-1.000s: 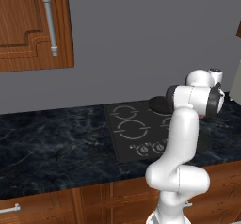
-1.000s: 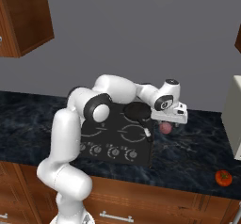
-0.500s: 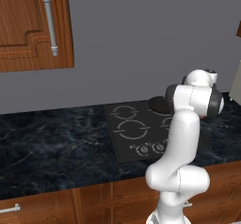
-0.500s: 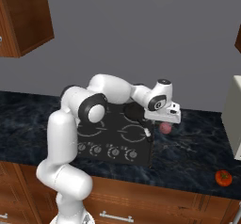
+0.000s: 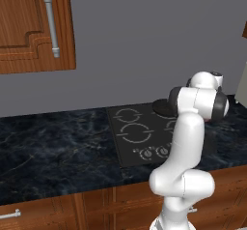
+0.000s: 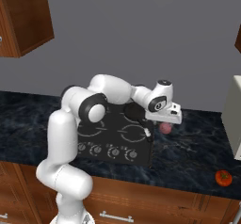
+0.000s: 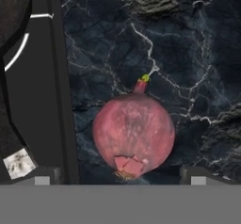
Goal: Place the pan on the rear right burner on the stove. Then place the tomato and the onion in the pan and turn on the rear right burner.
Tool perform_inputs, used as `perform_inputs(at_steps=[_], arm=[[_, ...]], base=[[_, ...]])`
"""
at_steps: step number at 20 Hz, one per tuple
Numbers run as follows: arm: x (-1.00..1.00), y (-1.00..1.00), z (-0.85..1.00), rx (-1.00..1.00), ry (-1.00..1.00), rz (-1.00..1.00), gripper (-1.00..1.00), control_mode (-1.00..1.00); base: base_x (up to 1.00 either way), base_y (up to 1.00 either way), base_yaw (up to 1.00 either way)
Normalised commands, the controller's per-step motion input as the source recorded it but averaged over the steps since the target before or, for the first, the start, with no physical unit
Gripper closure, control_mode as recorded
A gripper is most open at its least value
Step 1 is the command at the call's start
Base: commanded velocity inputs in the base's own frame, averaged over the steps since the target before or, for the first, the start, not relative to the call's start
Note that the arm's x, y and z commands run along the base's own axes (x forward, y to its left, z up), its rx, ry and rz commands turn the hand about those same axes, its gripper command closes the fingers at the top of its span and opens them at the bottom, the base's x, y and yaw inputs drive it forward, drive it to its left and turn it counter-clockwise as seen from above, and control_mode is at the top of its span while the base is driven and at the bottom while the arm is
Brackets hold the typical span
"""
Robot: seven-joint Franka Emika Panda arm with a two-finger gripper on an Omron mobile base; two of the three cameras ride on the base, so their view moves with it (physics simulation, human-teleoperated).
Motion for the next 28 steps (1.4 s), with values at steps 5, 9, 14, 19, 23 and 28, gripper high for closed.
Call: perform_inputs(at_steps=[5, 9, 14, 19, 23, 28], arm=[[0.05, -0.15, -0.01, 0.0, 0.0, -0.03, -1.0, -1.0], [0.0, 0.0, 0.0, 0.0, 0.0, 0.0, -1.0, -1.0], [0.0, 0.0, -0.09, 0.0, 0.0, 0.0, -1.0, -1.0], [0.0, 0.0, -0.2, 0.0, 0.0, 0.0, -1.0, -1.0], [0.01, 0.0, -0.18, 0.0, 0.0, 0.0, -1.0, -1.0], [0.02, 0.0, -0.07, 0.0, 0.0, 0.0, -1.0, -1.0]], base=[[0.0, 0.0, 0.0], [0.0, 0.0, 0.0], [0.0, 0.0, 0.0], [0.0, 0.0, 0.0], [0.0, 0.0, 0.0], [0.0, 0.0, 0.0]])
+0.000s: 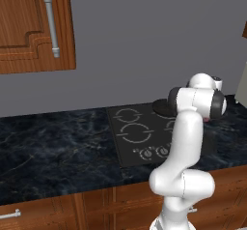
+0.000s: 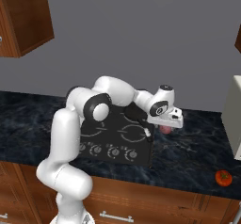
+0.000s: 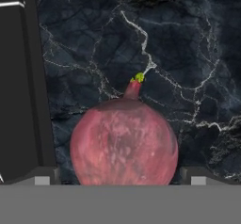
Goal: Place the pan on the rear right burner on the stove. Then place the tomato and the onion in the pan and turn on the rear right burner.
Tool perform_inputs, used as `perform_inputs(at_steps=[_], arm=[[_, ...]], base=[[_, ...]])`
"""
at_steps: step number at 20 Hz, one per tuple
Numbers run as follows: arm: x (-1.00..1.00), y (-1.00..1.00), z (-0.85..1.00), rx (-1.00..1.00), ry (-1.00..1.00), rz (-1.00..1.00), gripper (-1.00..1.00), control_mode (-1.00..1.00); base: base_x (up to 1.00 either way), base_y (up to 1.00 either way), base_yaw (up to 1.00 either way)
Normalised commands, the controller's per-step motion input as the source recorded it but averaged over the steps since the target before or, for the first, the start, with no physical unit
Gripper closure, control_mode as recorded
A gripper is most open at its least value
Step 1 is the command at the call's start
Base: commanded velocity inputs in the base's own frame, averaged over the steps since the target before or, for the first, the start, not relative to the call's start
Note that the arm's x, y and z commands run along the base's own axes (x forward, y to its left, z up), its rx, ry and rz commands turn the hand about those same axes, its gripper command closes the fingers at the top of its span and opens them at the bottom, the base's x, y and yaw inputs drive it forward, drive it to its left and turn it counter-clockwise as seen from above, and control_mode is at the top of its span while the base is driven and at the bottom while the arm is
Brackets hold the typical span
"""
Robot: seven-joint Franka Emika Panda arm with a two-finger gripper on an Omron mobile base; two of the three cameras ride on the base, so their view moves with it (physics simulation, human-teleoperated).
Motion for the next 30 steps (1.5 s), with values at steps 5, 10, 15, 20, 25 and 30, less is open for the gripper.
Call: perform_inputs(at_steps=[5, 10, 15, 20, 25, 30], arm=[[0.0, 0.0, 0.0, 0.0, 0.0, 0.0, -1.0, -1.0], [0.0, 0.0, 0.0, 0.0, 0.0, 0.0, 1.0, -1.0], [0.0, 0.0, 0.0, 0.0, 0.0, 0.0, 1.0, -1.0], [-0.11, 0.0, 0.02, 0.0, -0.02, 0.0, 1.0, -1.0], [-0.33, 0.0, 0.54, 0.0, -0.16, 0.0, 1.0, -1.0], [-0.33, 0.0, 0.59, 0.0, -0.15, 0.0, 1.0, -1.0]], base=[[0.0, 0.0, 0.0], [0.0, 0.0, 0.0], [0.0, 0.0, 0.0], [0.0, 0.0, 0.0], [0.0, 0.0, 0.0], [0.0, 0.0, 0.0]])
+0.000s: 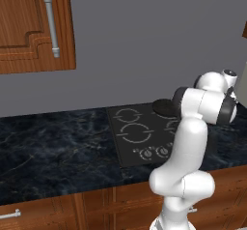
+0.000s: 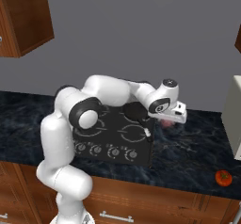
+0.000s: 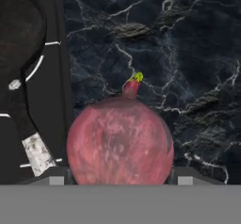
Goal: Place the pan on the rear right burner on the stove. Then place the tomato and the onion in the pan and turn on the rear right burner.
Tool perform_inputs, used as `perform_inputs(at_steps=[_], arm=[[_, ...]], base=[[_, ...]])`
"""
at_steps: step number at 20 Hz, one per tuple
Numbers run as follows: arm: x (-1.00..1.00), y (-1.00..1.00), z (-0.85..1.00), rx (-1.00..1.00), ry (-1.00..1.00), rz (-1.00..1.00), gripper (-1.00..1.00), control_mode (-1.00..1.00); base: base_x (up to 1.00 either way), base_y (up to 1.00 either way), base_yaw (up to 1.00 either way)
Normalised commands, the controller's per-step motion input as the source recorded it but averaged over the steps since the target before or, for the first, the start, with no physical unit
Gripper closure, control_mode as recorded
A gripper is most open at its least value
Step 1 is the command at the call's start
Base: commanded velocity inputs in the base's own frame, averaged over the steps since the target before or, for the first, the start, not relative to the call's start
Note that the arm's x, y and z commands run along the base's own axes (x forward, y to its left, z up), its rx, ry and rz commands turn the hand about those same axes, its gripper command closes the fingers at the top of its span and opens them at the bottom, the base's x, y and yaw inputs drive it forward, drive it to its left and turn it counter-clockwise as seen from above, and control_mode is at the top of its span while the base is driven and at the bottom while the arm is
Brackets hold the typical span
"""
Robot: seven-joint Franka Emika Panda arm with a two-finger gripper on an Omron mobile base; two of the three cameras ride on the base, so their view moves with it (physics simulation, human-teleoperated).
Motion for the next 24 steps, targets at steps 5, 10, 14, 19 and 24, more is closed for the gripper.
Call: perform_inputs(at_steps=[5, 10, 14, 19, 24], arm=[[-0.5, 0.13, 0.55, 0.0, -0.12, 0.0, 1.0, -1.0], [-0.61, 0.38, 0.48, 0.0, -0.12, 0.0, 1.0, -1.0], [-0.59, 0.57, 0.37, -0.03, -0.13, 0.0, 1.0, -1.0], [-0.15, 0.69, 0.32, -0.08, -0.08, 0.0, 1.0, -1.0], [0.07, 0.74, 0.31, -0.1, -0.03, 0.0, 1.0, -1.0]], base=[[0.0, 0.0, 0.0], [0.0, 0.0, 0.0], [0.0, 0.0, 0.0], [0.0, 0.0, 0.0], [0.0, 0.0, 0.0]])
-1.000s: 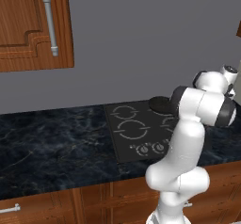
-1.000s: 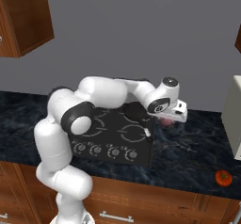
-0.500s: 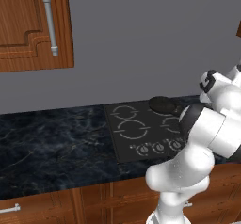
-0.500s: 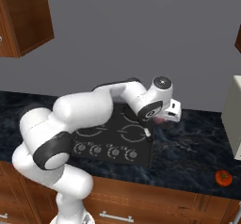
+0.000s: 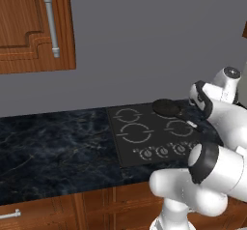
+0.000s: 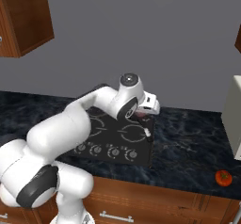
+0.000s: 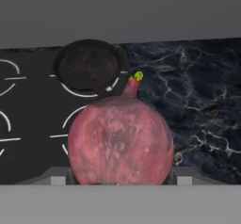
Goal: Place the pan on the rear right burner on the stove. Then place the tomato and the onion in the pan and turn on the rear right burner.
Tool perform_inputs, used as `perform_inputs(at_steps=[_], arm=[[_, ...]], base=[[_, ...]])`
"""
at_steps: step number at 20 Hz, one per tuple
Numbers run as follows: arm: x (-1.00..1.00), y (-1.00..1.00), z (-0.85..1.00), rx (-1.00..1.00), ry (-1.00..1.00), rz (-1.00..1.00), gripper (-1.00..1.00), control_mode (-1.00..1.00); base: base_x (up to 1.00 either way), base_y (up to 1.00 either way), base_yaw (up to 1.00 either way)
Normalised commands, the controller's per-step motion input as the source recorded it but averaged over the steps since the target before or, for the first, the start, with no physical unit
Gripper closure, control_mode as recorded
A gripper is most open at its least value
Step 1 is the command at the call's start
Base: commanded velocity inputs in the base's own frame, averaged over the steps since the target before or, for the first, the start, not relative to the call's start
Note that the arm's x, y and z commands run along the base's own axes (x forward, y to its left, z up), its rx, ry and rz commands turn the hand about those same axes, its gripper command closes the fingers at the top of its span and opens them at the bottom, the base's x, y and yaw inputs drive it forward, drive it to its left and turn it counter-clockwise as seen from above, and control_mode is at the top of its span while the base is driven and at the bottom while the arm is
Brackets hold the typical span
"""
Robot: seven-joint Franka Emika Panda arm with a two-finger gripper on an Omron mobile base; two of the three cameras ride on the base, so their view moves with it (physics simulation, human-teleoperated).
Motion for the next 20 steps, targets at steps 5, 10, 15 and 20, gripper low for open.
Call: perform_inputs(at_steps=[5, 10, 15, 20], arm=[[0.22, 0.61, 0.28, -0.1, 0.0, 0.0, 1.0, -1.0], [0.31, 0.5, 0.17, -0.06, 0.0, -0.03, 1.0, -1.0], [0.74, 0.04, 0.0, 0.01, 0.04, -0.02, 1.0, -1.0], [0.49, 0.0, 0.0, 0.09, 0.01, 0.0, 1.0, -1.0]], base=[[0.0, 0.0, 0.0], [0.0, 0.0, 0.0], [0.0, 0.0, 0.0], [0.0, 0.0, 0.0]])
